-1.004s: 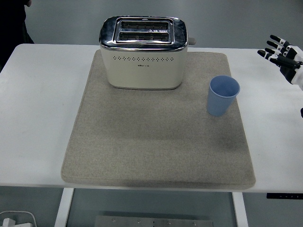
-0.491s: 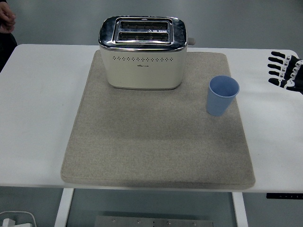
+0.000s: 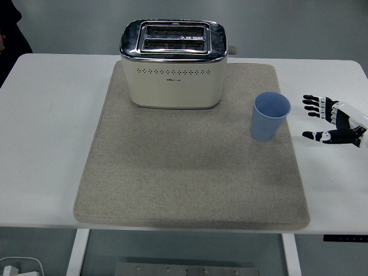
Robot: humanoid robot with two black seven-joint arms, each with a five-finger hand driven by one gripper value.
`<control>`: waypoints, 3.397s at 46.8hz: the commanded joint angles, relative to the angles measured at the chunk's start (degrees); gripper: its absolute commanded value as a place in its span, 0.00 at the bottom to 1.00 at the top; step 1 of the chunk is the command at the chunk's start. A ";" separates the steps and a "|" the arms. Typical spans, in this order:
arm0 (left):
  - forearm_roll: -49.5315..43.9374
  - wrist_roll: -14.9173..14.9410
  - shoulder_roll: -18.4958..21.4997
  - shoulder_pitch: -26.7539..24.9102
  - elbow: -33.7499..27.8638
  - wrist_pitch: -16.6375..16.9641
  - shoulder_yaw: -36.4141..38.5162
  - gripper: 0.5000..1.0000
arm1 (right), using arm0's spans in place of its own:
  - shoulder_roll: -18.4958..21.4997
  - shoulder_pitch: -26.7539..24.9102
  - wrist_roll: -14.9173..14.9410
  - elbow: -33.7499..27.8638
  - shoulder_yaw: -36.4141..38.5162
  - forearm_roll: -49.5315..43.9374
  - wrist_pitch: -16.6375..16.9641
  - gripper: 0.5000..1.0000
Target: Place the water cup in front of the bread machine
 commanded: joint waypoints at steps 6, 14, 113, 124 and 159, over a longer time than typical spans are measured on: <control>0.02 0.00 0.00 -0.01 0.00 0.00 0.00 1.00 | 2.56 -0.31 -0.18 -0.09 -0.08 -0.26 -1.26 0.87; 0.02 0.00 0.00 -0.01 0.00 0.00 0.00 1.00 | 3.70 -0.14 -0.70 -0.44 -0.08 -0.26 -3.10 0.87; 0.02 0.00 0.00 0.08 0.00 0.00 0.00 1.00 | 12.66 4.17 -7.47 10.63 -1.48 6.86 -8.99 0.00; 0.02 0.00 0.00 -0.01 0.00 0.00 0.00 1.00 | 20.57 4.52 -7.47 10.37 -2.36 5.98 -11.89 0.00; 0.02 0.00 0.00 -0.01 0.00 0.00 0.00 1.00 | 38.59 10.49 -6.77 -5.00 -8.25 3.17 -15.76 0.00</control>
